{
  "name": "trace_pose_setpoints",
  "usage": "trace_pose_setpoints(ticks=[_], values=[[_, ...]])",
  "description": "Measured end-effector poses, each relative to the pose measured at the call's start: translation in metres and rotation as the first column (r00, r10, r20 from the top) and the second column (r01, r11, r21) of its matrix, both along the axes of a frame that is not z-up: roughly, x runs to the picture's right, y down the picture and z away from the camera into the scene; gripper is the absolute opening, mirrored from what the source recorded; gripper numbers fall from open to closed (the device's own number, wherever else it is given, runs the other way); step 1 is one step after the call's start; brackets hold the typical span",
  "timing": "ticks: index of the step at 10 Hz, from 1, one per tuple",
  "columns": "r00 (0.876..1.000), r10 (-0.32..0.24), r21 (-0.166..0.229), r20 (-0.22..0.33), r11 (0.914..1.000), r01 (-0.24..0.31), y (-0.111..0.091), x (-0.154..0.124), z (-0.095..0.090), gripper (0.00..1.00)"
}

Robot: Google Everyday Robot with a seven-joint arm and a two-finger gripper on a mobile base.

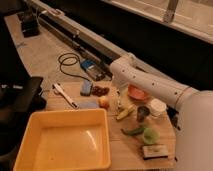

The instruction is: Place fork in tray

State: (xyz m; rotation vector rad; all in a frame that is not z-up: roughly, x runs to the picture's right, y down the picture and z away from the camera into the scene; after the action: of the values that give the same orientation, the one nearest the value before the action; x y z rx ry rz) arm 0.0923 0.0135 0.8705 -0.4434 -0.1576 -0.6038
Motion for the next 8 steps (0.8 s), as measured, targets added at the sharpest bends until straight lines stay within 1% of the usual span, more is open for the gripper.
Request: trace_pose_setpoints(ticks=[1, 4, 6, 8], values=[[1.0, -0.008, -0.015, 0.0, 0.9999, 0.008, 0.001, 0.0, 0.007, 0.65], [1.0, -0.012, -0.06, 0.002, 0.9981, 0.013, 0.014, 0.004, 0.033, 0.65], [1.0, -0.001, -0.095, 0.0, 0.9955, 0.001, 0.021, 0.009, 0.046, 0.65], [1.0, 0.016, -0.12, -0.006, 0.9926, -0.017, 0.035, 0.017, 0.069, 0.65]])
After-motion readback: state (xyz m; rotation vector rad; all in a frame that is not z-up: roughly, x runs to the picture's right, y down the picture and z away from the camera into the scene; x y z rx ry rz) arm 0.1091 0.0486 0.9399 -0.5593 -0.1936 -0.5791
